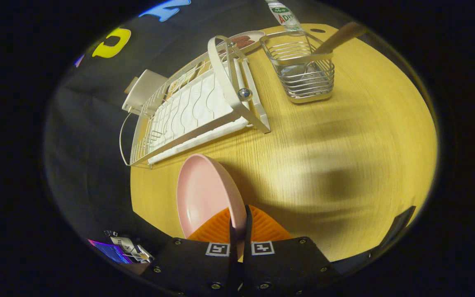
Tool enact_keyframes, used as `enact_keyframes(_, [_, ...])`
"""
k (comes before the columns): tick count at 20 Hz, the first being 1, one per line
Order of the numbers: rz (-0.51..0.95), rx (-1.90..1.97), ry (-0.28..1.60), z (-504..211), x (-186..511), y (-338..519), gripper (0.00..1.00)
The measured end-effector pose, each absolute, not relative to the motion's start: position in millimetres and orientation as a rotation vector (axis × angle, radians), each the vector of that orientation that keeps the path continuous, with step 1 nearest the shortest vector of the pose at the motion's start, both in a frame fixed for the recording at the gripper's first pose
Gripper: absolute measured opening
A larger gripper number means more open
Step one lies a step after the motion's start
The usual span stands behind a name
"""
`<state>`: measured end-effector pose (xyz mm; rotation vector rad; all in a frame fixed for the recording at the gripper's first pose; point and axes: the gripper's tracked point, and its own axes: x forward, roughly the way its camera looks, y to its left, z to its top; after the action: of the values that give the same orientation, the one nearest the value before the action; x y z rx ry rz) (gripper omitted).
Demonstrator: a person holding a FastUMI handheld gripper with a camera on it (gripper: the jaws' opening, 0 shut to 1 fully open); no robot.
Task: Take the plate from the dish rack, then take the spoon from the basket and place it into the plate.
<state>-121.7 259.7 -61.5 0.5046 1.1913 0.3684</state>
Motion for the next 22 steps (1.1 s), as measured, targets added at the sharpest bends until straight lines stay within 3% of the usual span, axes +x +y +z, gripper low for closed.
enact_keyframes(5, [0.417,0.567,1.163,-83,-121,256,0.05])
enact_keyframes(9, [0.373,0.435,1.100,-83,-118,240,0.14])
enact_keyframes(10, [0.335,0.359,1.058,-81,-113,231,0.13])
enact_keyframes(12, [0.300,0.240,0.968,-68,-106,219,0.22])
enact_keyframes(17, [0.248,0.001,0.547,7,-88,186,0.23])
enact_keyframes(22, [0.176,0.026,0.381,45,-93,154,0.23])
